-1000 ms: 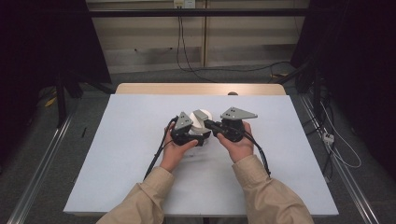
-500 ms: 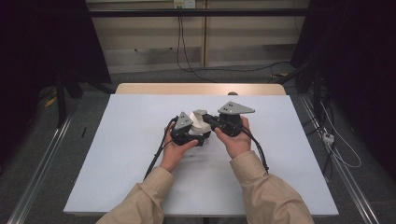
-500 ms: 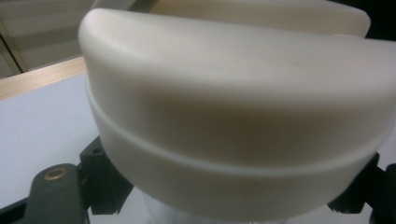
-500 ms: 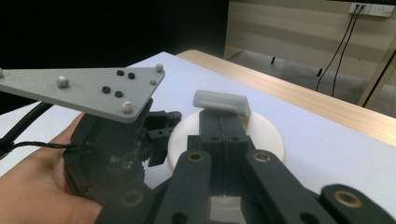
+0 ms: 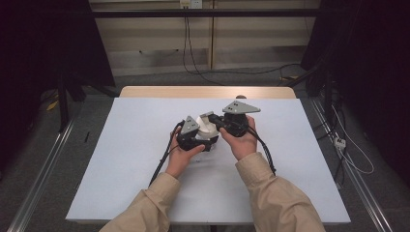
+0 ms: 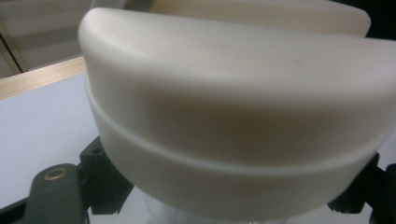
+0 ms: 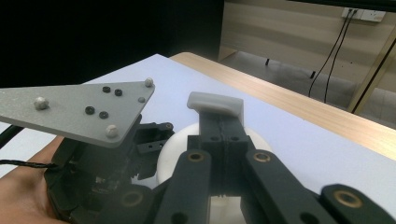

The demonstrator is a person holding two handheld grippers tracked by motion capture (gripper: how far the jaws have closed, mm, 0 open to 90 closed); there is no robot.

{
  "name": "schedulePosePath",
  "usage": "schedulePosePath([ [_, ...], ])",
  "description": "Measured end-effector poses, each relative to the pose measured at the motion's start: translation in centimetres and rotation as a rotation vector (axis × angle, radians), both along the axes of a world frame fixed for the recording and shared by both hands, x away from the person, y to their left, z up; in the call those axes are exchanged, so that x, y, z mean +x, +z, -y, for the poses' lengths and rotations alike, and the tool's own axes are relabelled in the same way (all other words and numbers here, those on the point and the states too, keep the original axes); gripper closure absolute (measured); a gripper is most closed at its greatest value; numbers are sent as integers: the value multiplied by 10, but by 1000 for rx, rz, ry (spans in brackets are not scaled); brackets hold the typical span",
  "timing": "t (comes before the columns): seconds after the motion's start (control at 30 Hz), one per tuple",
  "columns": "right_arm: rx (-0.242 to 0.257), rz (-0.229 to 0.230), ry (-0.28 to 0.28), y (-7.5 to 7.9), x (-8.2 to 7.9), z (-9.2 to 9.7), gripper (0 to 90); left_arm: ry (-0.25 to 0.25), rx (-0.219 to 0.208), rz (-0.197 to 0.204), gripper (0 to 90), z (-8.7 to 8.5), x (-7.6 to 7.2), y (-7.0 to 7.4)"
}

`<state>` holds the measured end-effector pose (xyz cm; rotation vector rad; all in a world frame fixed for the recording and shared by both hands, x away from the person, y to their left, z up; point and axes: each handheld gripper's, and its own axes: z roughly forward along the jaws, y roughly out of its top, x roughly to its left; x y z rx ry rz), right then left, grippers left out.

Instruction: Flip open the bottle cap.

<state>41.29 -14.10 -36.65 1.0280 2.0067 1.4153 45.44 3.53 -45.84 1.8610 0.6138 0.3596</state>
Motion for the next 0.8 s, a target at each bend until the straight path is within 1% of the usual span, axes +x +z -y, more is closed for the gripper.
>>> schedulePosePath([
  [0.13, -8, -2, -1, -1, 2, -1, 900, 0, -3, -2, 183, 0, 0, 0],
  [0.23, -4, -3, -5, -1, 4, -1, 900, 1, -3, -1, 184, 0, 0, 0],
  [0.5, -3, 8, -11, 2, 9, -2, 900, 3, -6, -1, 184, 0, 0, 0],
  [0.67, 11, 9, -18, 1, 11, -3, 900, 3, -7, -1, 183, 0, 0, 0],
  [0.8, 3, 9, -16, 1, 12, -3, 900, 3, -7, -1, 183, 0, 0, 0],
])
